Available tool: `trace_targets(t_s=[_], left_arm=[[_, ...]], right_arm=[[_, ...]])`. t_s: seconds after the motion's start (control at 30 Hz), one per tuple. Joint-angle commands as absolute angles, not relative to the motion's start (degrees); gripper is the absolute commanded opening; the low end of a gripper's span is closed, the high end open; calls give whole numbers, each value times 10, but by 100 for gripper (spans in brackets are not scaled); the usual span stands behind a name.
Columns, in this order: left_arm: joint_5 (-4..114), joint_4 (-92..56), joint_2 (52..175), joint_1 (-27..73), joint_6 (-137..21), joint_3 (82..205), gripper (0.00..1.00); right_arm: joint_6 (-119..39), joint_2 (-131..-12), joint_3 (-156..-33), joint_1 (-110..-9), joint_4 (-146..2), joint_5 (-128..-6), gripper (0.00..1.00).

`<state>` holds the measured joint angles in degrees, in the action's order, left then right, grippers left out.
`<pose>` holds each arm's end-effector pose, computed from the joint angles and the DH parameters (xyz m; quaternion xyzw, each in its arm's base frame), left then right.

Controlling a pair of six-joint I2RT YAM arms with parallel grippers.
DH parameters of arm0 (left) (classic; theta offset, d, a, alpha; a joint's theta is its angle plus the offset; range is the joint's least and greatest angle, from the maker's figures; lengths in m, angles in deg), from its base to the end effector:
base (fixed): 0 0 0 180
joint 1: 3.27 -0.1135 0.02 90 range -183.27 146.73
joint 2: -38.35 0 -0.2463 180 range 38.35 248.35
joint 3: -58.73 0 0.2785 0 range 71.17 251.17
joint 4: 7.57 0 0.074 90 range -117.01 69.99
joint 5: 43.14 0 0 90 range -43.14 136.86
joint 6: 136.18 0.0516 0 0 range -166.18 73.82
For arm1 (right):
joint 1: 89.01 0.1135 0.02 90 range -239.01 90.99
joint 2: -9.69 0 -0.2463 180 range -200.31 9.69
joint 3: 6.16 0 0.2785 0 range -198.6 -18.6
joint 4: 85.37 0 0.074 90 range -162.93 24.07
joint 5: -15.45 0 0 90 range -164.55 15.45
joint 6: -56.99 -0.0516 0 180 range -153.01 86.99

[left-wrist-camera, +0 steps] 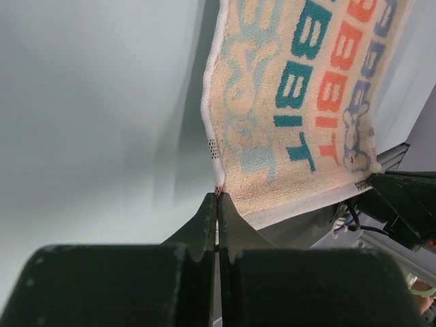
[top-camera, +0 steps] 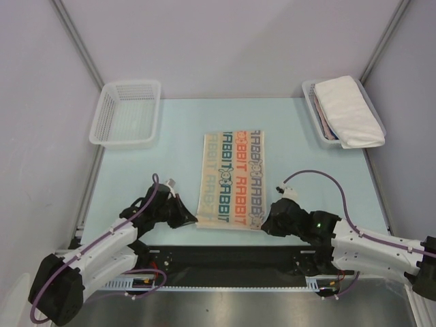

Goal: Fold and stack the towels
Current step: Flatten out the crumpled towel, then fold the towel

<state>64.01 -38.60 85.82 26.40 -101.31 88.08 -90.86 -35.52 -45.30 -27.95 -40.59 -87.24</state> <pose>0.1652 -0.1117 0.1151 -0.1534 0.9153 -0.3359 0.1606 0.1076 0.1712 0.1624 0.0108 0.9371 0.2339 0.2589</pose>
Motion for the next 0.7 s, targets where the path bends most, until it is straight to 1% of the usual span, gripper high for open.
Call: trace_targets(t_s=[0.0,0.07,0.17,0.2,0.27,0.3,0.33,0.37,0.4,0.47,0.5,0.57,0.63,0.67], left_arm=[[657,-394,870,266,-1014,876,0],[674,-388,880,266,-1015,869,0],[688,-392,894,267,-1014,868,0],[690,-393,896,267,-1012,867,0],[699,-400,895,268,-1004,872,1],[699,-408,895,267,-1001,875,11],[696,-416,896,267,-996,880,17],[695,-422,894,267,-990,887,30],[694,-436,893,267,-989,889,34],[693,-446,880,267,-977,901,38],[684,-465,874,267,-972,909,41],[670,-480,859,266,-956,939,44],[636,-487,861,263,-940,989,47],[629,-481,882,260,-927,1009,47]], right_arm=[[-940,-365,-437,-272,-376,-898,0],[-943,-367,-436,-271,-368,-895,0],[-948,-361,-437,-271,-349,-897,6],[-950,-357,-440,-271,-338,-896,14],[-950,-350,-444,-271,-329,-896,20],[-951,-348,-446,-271,-329,-894,27],[-952,-345,-446,-271,-331,-884,30],[-959,-345,-447,-271,-328,-882,35],[-961,-346,-450,-271,-322,-881,45],[-962,-344,-465,-271,-301,-884,52],[-962,-342,-473,-272,-292,-896,57],[-947,-338,-502,-277,-278,-911,59],[-914,-355,-522,-319,-302,-919,62],[-852,-367,-544,-351,-320,-906,62]])
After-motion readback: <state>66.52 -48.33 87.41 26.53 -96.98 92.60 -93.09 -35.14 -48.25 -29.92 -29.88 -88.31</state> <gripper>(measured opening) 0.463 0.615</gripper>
